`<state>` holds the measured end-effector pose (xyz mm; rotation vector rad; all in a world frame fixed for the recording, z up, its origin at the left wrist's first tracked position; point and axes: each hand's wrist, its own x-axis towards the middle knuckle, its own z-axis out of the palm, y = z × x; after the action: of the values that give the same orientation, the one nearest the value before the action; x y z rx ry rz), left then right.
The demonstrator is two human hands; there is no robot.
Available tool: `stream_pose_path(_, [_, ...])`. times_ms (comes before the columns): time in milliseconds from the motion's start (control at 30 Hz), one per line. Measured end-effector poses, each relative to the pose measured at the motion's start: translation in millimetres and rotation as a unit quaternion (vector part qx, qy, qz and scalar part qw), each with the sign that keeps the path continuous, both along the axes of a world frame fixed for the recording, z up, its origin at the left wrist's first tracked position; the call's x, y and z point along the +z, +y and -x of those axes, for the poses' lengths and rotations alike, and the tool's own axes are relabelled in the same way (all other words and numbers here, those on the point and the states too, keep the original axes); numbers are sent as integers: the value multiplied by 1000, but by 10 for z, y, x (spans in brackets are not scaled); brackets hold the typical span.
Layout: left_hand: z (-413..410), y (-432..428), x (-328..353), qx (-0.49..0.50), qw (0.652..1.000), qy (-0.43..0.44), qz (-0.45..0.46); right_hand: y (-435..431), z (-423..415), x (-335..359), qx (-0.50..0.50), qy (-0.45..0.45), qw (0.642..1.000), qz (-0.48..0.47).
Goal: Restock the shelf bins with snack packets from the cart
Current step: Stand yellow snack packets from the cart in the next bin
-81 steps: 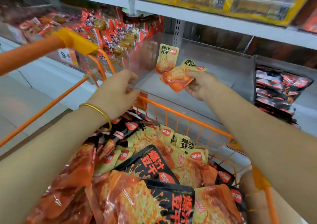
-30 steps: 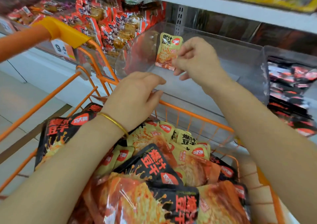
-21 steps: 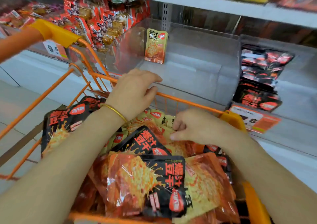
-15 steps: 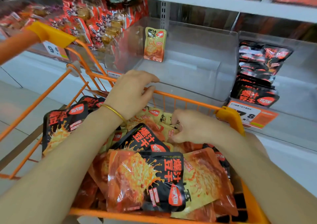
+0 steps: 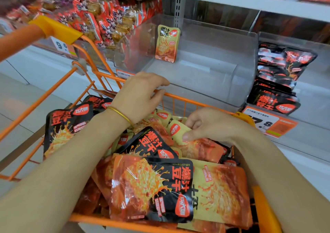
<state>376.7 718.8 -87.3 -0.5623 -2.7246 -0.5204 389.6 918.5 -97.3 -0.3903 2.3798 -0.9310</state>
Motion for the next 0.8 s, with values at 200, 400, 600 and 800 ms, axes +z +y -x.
stream_pose_path(200, [-14,1,-21,-4,1000,-8,4,69,-51,239,-79,106,989,69])
stream_pose_path(400, [101,-35,161,56,998,-15,-22,-14,183,545,-185,206,952,127])
stream_pose_path(600, [512,-80,244,104,992,-61,42,-460,1325,513,-363,170,880,255])
stream_pose_path(800, [526,-198,22,92,995,-28,24,-766,2215,65,-363,87,899,228])
